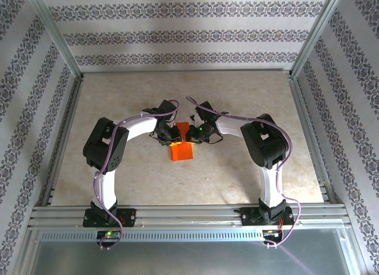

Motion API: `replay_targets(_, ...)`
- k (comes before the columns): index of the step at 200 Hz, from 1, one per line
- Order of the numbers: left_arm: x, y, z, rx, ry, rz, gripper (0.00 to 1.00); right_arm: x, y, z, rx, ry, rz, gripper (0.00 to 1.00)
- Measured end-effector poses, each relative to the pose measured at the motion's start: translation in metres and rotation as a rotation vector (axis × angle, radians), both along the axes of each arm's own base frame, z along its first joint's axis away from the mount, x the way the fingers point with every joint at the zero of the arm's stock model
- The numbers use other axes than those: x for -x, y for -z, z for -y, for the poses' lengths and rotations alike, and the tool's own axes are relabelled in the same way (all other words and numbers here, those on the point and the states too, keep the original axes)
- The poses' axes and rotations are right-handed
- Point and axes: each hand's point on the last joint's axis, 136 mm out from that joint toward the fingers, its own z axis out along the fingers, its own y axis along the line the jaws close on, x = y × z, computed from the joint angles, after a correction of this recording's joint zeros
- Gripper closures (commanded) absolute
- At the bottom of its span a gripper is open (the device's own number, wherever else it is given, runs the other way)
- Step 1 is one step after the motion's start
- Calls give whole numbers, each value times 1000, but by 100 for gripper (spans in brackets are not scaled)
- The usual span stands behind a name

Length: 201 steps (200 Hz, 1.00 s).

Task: Fold a paper plane with a square sheet of paper (pick it up from the middle)
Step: First fold the square sheet of paper in half at the center of the table.

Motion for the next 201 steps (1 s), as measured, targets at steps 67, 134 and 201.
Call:
replay_targets(67, 3, 2, -15, 91, 14, 7, 78, 0, 1, 2, 20, 4, -12, 90)
replay_targets(134, 8, -9, -56, 131, -24, 44, 77, -1, 2, 2, 24, 5, -10, 91)
replay_targets(201, 4, -54, -14, 252, -28, 166, 79, 0, 2, 2, 27, 5, -10, 91)
